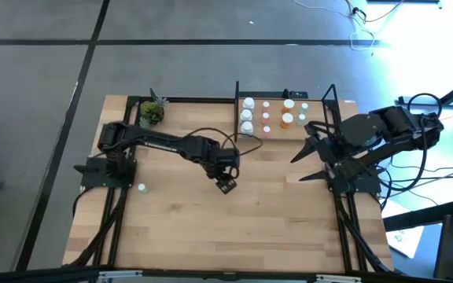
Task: Pick and place medicine bottles onto shelf by color
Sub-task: Move the orange pill bottle to the center of the table
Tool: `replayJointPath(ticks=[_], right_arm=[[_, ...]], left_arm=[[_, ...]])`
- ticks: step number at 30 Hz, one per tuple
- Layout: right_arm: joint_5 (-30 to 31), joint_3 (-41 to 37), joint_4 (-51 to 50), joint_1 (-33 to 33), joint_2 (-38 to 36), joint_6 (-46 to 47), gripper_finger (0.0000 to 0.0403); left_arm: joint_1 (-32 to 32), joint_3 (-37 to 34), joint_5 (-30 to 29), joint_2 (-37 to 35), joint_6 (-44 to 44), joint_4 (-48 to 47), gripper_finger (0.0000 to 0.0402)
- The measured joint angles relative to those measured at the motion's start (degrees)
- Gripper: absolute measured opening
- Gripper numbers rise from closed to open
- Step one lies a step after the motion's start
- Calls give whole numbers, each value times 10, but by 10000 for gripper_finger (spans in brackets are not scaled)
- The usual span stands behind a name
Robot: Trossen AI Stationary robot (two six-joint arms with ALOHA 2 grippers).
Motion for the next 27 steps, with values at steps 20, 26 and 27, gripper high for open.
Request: replayJointPath(ticks=[20, 26, 27], right_arm=[[0, 0, 3, 0, 0, -1, 252], [0, 0, 0, 0, -3, 0, 252], [0, 0, 1, 0, -4, 0, 252]], left_arm=[[6, 179, -28, 113, 115, -95, 193], [0, 246, -59, 142, 167, -182, 193], [0, 250, -61, 146, 175, -212, 193]])
